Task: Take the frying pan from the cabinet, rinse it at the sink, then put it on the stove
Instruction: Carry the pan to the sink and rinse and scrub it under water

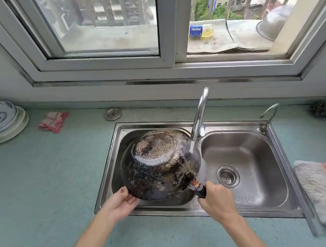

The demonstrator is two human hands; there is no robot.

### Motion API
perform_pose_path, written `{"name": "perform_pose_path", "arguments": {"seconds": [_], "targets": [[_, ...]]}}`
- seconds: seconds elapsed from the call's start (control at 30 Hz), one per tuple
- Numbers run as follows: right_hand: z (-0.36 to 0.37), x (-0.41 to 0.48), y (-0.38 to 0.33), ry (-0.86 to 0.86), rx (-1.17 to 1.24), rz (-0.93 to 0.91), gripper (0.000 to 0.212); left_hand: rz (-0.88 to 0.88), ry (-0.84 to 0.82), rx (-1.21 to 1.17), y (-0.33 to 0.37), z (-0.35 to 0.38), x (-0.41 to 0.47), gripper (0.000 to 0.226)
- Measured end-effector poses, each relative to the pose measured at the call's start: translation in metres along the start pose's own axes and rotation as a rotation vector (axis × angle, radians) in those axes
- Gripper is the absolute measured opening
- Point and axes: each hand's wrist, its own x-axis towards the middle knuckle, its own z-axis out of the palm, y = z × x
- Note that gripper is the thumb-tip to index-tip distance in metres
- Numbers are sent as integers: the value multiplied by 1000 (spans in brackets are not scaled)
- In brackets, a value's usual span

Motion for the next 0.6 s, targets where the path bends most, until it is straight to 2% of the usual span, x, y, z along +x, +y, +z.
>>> {"name": "perform_pose_path", "arguments": {"seconds": [0.23, 0.6], "targets": [[0, -24, 9, 15, -11, 65, 22, -33, -14, 39, -14, 7, 14, 24], [31, -80, 11, 62, 7, 304, 24, -112, -131, 167, -27, 24, 16, 26]]}}
